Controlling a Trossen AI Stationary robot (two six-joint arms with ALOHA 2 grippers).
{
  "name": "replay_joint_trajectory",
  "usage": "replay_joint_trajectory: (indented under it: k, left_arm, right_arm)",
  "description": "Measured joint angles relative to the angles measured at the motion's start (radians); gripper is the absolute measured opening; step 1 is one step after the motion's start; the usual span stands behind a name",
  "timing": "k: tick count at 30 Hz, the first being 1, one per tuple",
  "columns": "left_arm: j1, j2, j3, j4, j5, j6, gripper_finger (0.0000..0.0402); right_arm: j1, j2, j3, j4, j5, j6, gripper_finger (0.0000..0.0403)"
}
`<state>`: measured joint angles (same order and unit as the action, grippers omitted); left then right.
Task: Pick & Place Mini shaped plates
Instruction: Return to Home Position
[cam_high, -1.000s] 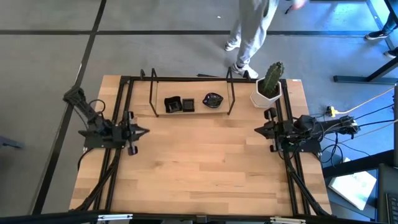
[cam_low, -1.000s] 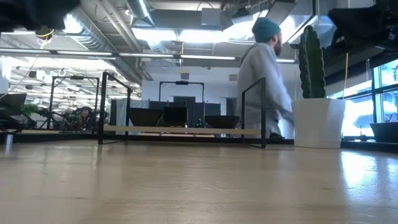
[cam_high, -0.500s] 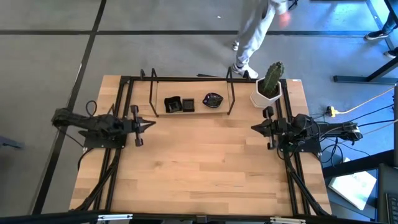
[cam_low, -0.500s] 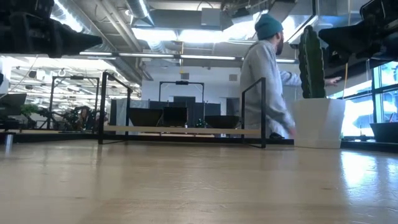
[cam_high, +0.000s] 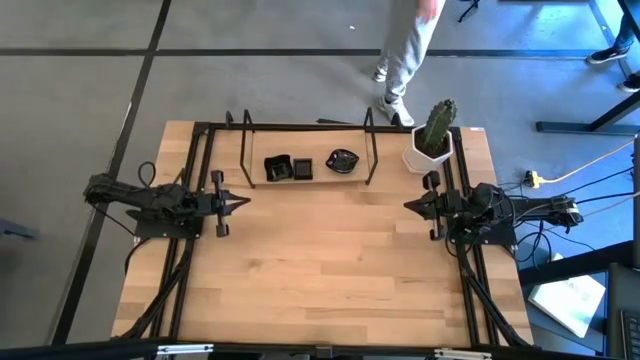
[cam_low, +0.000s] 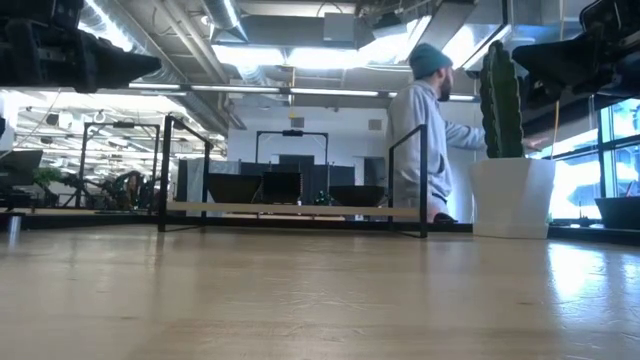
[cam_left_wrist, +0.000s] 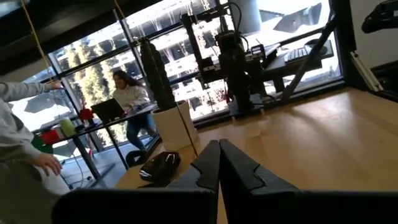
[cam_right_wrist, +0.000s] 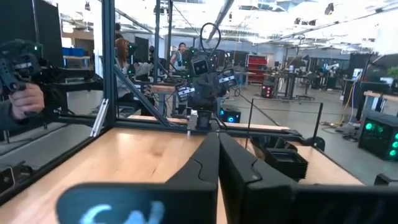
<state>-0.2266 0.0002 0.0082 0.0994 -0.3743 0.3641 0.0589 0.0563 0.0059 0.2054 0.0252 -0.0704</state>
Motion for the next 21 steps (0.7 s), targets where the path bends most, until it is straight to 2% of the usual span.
replay_joint_trajectory:
  k: [4,12,16,21]
  left_arm:
    - [-0.001,0.0,0.0,0.002,-0.001,-0.007,0.0003]
    - [-0.001,0.0,0.0,-0.014,-0.097,-0.037,0.0002]
    - [-0.001,0.0,0.0,-0.014,-0.103,-0.046,0.0005]
    - [-0.001,0.0,0.0,-0.014,-0.095,-0.138,0.001]
  right_arm:
    - [0.0,0.0,0.0,-0.003,0.0,-0.043,0.0011]
    - [0.0,0.0,0.0,0.013,0.0,-0.042,0.0017]
    - [0.0,0.0,0.0,-0.007,0.0,-0.042,0.0012]
    - [0.0,0.0,0.0,-0.021,0.0,-0.042,0.001]
